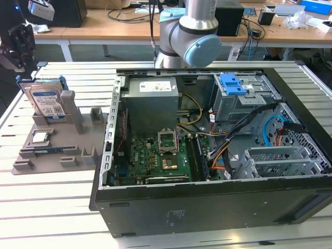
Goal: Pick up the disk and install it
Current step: 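Pick up the disk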
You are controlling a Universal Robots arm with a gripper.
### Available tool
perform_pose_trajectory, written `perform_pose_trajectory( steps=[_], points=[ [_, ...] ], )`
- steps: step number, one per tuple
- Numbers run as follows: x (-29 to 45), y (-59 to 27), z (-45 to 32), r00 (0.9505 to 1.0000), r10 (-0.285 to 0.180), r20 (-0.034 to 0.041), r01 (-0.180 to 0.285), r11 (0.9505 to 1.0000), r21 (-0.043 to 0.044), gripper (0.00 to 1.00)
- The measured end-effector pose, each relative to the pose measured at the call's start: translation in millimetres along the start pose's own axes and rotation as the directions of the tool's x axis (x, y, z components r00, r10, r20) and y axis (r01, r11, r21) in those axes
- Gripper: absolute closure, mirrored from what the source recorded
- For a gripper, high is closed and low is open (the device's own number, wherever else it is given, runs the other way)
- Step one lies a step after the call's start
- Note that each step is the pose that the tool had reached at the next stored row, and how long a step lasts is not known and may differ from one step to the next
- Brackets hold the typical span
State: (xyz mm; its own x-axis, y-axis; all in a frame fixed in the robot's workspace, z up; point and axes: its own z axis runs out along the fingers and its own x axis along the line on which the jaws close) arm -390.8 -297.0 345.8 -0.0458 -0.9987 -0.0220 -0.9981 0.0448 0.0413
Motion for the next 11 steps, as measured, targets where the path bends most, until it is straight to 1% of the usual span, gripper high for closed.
perform_pose_trajectory(
  steps=[3,7,11],
  points=[
    [0.4,3.3,8.3,1.0000,0.000,-0.0001,0.000,1.0000,0.0000,0.58],
    [-0.7,3.6,11.4,1.0000,0.000,0.0025,0.000,1.0000,-0.0001,0.58],
    [-0.6,4.5,16.6,1.0000,0.000,0.0027,0.000,1.0000,-0.0002,0.58]
  ],
)
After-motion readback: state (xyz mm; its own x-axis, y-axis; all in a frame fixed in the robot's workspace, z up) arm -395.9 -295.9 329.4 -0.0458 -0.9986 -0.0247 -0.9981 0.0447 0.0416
